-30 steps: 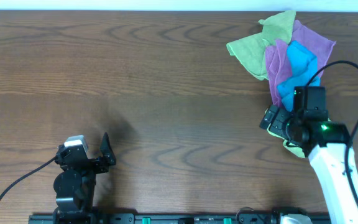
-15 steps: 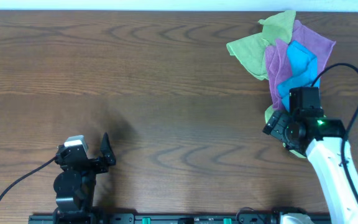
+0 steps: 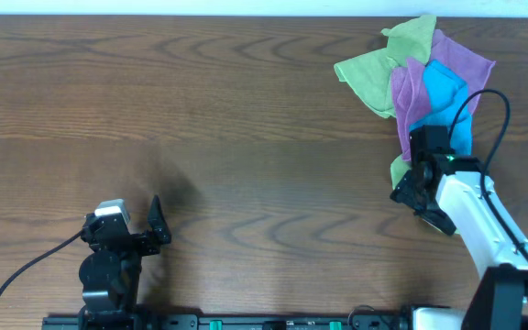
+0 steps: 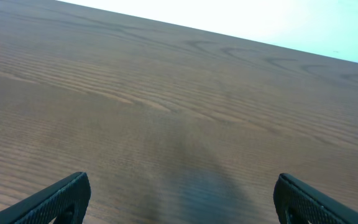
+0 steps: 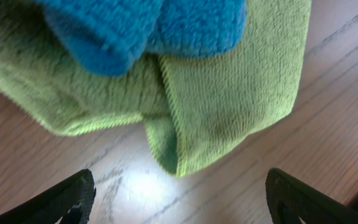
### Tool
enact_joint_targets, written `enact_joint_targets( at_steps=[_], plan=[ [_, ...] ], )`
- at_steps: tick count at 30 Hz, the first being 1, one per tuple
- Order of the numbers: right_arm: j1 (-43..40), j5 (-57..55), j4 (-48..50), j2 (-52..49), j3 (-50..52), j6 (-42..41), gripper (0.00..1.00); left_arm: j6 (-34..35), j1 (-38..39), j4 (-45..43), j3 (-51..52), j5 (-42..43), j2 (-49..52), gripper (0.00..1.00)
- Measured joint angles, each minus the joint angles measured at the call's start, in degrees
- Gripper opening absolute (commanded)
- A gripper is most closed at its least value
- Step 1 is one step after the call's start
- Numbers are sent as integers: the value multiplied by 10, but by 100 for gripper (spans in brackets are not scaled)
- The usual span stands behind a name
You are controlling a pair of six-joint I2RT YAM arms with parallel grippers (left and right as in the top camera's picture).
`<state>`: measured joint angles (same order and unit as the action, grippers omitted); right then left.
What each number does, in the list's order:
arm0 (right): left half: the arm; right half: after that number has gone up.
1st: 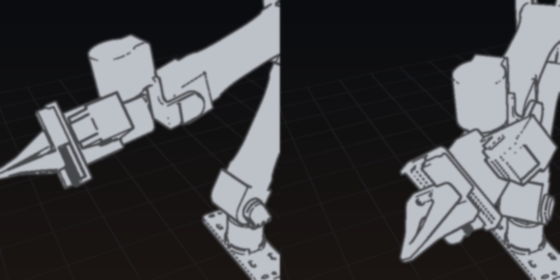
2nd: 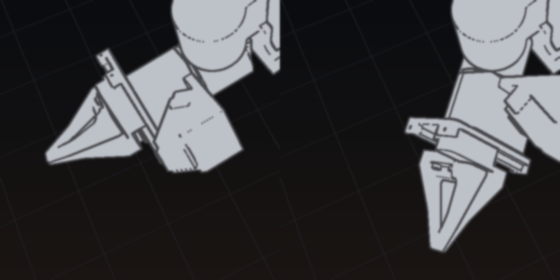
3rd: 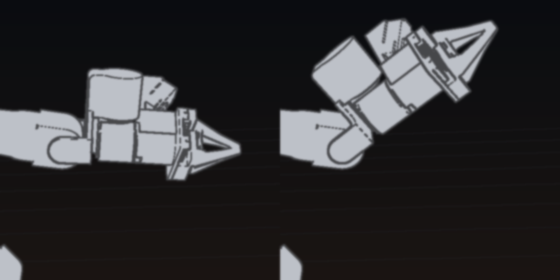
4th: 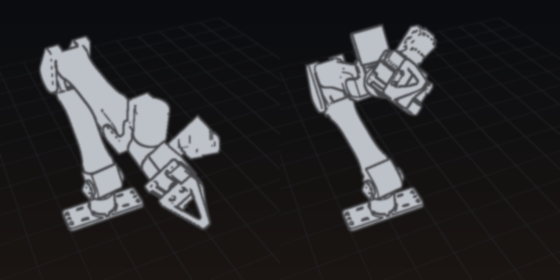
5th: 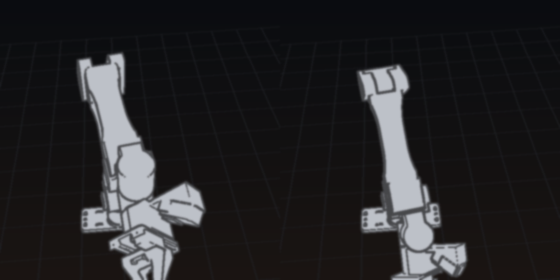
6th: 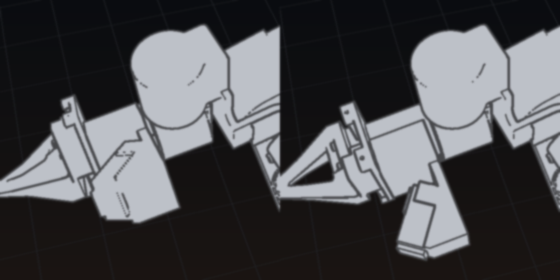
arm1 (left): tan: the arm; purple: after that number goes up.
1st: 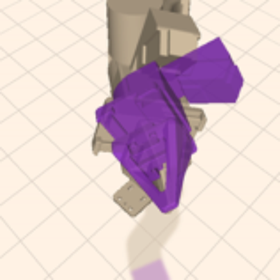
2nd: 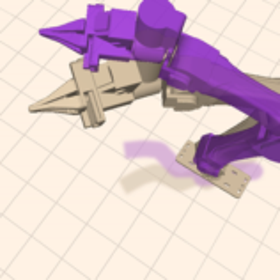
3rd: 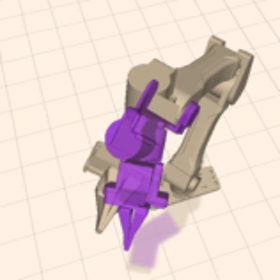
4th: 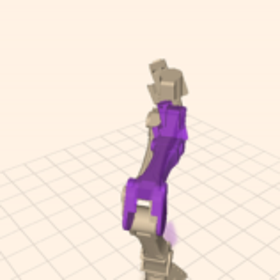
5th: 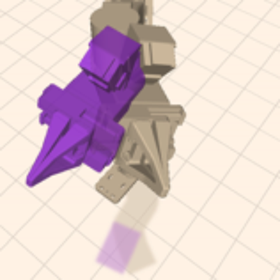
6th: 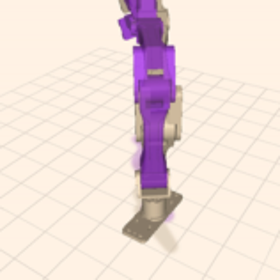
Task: Fold the cloth
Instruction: 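Reach the right gripper to the lime green cloth and grasp its edge, then pull the green cloth off the pile and drop it left of center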
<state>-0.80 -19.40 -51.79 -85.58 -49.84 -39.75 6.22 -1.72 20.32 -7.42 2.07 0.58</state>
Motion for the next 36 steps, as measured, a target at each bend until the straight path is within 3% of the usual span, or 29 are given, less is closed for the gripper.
enact_joint_targets(
  at_steps=[7, 9, 11, 13, 25, 36],
  plan=[
    [-2, -13, 28, -45, 0, -7, 82, 0, 0, 0, 0, 0, 0, 95],
    [-6, -15, 34, -58, 0, -9, 67, 0, 0, 0, 0, 0, 0, 95],
    [-11, -16, 39, -72, 0, -12, 27, 0, 0, 0, 0, 0, 0, 95],
    [-14, -17, 44, -82, 1, -12, 2, 0, 0, 0, 0, 0, 0, 95],
    [-15, 41, 18, -84, -9, 11, 1, 0, 0, 0, 0, 0, 0, 95],
    [-15, 264, -62, 52, -203, 105, 1, 0, 0, 0, 0, 0, 0, 96]
  ],
)
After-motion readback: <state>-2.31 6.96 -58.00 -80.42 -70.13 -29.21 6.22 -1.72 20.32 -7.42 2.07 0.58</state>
